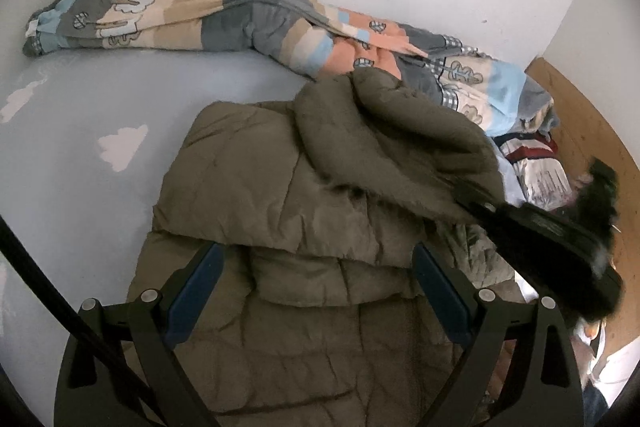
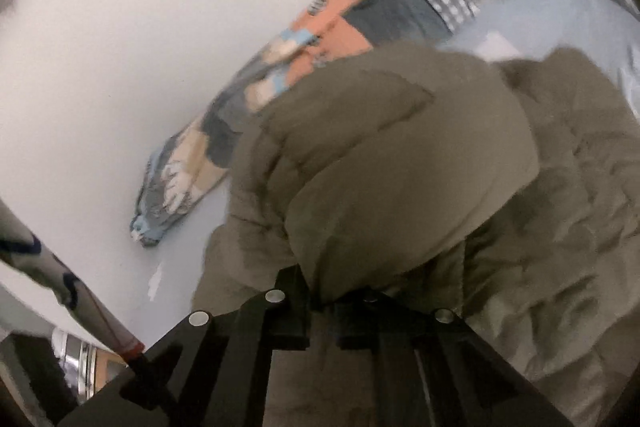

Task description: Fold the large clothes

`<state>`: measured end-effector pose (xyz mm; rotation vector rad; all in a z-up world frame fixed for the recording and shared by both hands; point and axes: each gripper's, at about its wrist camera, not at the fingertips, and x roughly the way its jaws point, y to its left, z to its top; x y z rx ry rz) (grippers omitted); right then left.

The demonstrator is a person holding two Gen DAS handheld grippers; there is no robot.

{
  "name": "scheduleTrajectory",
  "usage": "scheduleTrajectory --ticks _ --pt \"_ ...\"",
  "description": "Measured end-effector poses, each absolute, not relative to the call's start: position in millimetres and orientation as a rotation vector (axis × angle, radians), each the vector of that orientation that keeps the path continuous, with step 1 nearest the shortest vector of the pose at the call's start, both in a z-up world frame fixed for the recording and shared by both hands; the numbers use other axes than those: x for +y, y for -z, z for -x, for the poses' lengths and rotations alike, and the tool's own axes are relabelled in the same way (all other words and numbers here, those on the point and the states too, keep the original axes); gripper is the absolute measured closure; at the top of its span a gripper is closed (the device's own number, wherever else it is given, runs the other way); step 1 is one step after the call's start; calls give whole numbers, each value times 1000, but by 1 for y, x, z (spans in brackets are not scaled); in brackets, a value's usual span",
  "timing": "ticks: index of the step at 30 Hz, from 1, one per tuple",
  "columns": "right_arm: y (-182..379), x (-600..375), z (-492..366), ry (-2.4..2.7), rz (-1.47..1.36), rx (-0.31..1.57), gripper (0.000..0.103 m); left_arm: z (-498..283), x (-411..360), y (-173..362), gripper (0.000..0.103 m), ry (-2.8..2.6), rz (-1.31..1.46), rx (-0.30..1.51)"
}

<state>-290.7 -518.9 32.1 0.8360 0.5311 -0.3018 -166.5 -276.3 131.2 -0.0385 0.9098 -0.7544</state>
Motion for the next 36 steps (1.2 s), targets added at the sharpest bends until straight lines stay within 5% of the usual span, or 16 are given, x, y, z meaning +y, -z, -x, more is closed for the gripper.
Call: scheduleTrajectory --ticks 4,11,17,21,28,36 --pt "-52 -497 314 245 -855 495 96 173 -281 -136 8 769 30 880" --pt "20 -510 312 307 -955 669 96 183 -298 -130 8 761 -57 869" --pt "14 -515 314 283 -949 660 94 160 -348 -146 8 784 -62 814" --pt "14 -516 319 275 -958 665 91 137 -398 -109 8 732 -232 925" --pt "-28 -517 351 295 -808 745 87 128 -395 -65 8 698 -337 932" --pt "-94 -535 322 447 -415 621 85 129 -390 -60 8 716 -326 911"
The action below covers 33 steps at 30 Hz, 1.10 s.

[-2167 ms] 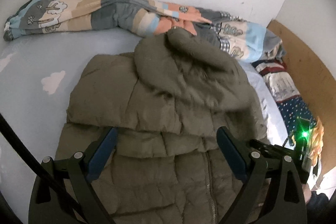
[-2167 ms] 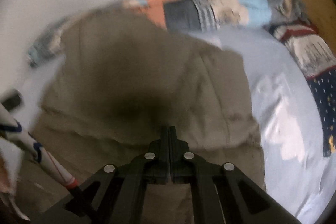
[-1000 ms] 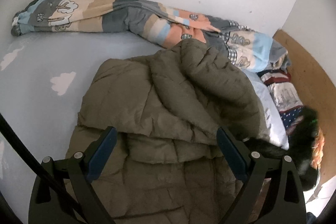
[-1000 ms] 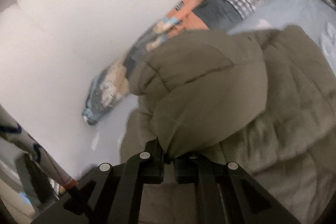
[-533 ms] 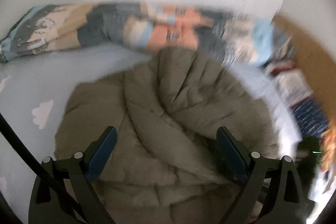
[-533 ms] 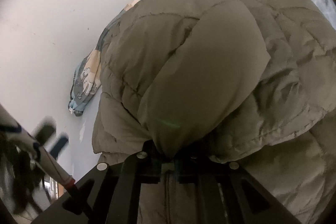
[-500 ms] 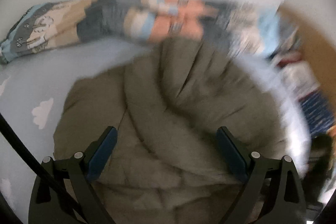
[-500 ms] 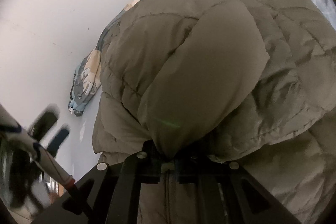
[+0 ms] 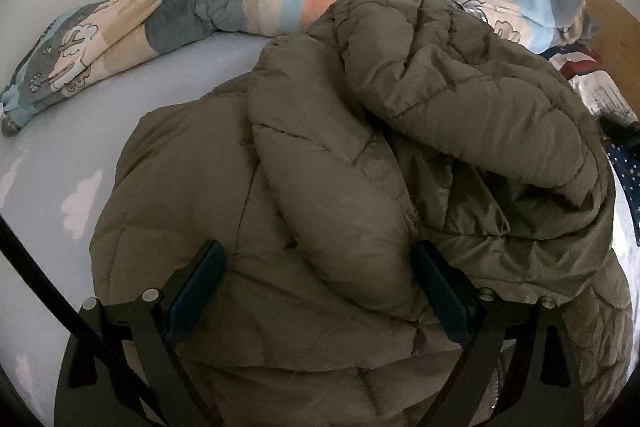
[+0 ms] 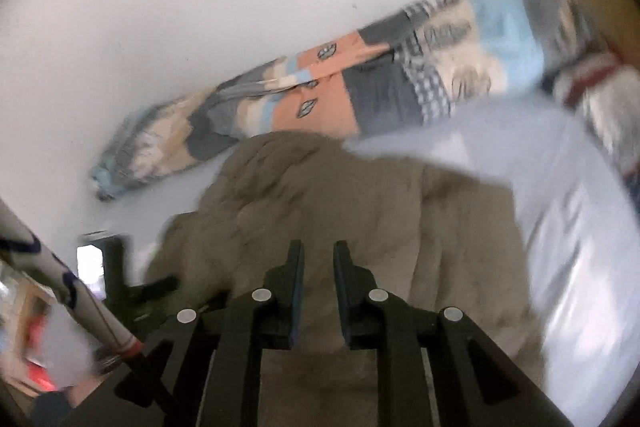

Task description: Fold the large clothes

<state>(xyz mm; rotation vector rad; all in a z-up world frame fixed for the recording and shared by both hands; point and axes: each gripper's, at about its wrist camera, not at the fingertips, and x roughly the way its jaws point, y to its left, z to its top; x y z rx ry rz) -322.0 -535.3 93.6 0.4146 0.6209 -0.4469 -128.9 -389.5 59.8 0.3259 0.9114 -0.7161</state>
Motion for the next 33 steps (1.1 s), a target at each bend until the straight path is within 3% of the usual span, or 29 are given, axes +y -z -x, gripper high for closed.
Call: scheduleTrajectory --ticks 6,9,15,19,25,33 --pt "-7 -556 275 458 -326 906 83 124 -384 -51 6 747 -302 909" --pt "4 -558 276 463 -348 884 83 125 -386 -50 6 736 -303 906" --pt "-14 -567 275 475 -411 884 84 153 -361 -79 6 753 -274 862" --pt "-49 -551 315 461 -478 773 80 182 -334 -100 6 763 -259 846" --pt "-63 -501 376 448 -501 776 73 243 -295 -120 6 772 -276 830" --pt "-51 -429 460 430 -484 832 68 329 -225 -102 6 705 -281 890"
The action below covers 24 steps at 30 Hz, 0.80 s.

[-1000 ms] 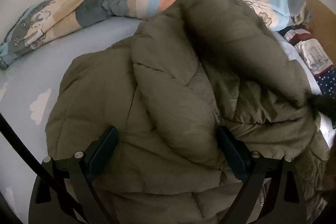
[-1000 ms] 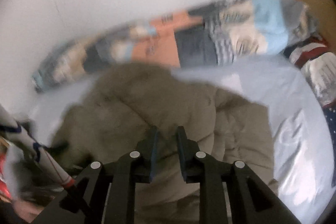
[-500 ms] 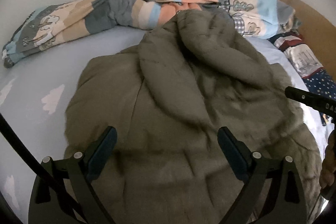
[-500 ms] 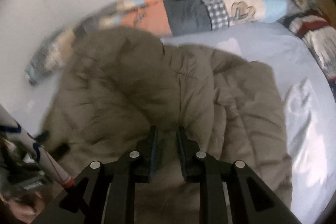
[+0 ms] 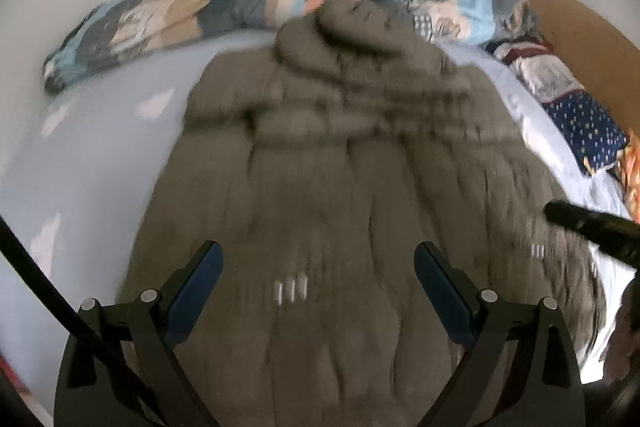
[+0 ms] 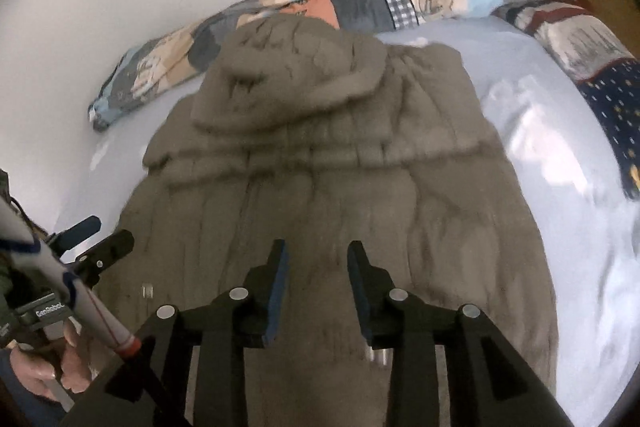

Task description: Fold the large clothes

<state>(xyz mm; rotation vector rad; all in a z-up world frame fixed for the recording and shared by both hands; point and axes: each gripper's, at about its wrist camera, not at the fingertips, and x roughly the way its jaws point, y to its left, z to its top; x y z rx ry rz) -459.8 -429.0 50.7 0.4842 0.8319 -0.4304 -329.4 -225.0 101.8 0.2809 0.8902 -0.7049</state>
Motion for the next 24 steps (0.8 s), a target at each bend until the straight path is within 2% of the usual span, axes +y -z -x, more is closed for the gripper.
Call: scheduleTrajectory --ticks 4,11,17,24 --pt "-45 -402 505 425 -529 823 57 357 -189 -79 6 641 -288 948" --pt "-16 -358 544 452 -518 912 57 378 -147 -62 6 529 -280 955" --pt "8 -342 556 472 -482 975 54 367 -146 -31 6 483 -316 1019" --pt "23 -341 560 468 -439 980 51 370 -148 -26 5 489 -340 977"
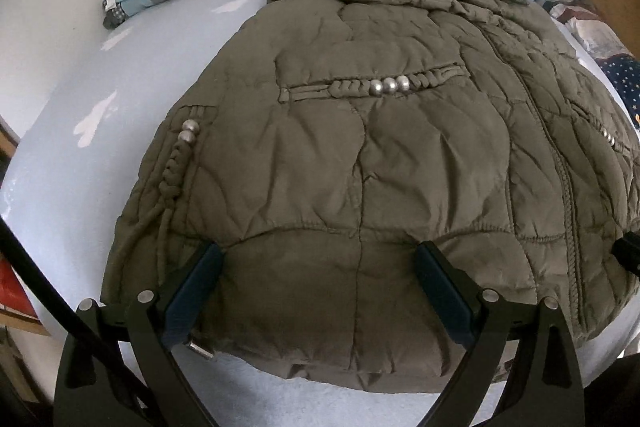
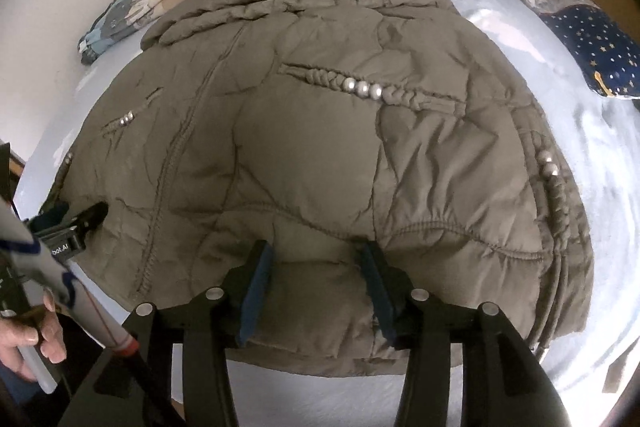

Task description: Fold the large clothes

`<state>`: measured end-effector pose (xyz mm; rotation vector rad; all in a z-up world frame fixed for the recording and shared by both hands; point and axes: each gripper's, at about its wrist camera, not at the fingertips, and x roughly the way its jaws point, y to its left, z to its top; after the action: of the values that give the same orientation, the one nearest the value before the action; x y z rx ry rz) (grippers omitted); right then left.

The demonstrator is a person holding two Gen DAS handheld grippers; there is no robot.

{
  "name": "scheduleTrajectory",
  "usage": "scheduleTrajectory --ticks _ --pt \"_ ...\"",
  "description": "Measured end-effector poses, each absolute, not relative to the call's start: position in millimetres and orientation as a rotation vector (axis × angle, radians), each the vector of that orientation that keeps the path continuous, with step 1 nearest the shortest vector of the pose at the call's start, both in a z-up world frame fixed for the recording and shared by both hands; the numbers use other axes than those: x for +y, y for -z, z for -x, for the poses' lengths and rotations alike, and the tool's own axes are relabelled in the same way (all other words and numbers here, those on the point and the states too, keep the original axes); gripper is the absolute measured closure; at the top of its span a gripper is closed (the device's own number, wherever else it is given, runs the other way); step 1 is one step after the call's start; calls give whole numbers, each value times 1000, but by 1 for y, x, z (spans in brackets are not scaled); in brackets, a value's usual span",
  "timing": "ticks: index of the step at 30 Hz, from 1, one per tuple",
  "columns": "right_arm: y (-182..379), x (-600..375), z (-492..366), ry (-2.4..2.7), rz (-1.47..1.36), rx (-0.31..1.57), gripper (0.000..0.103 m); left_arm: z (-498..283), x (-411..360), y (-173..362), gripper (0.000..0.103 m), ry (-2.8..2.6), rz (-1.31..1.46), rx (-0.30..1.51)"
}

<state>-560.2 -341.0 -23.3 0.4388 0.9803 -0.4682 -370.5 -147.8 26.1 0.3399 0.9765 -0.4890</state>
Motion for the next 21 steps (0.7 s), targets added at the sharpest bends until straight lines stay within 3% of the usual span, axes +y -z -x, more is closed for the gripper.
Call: scheduleTrajectory --ticks 21 --pt "30 -335 567 469 -426 931 48 380 -141 -22 4 542 -369 873"
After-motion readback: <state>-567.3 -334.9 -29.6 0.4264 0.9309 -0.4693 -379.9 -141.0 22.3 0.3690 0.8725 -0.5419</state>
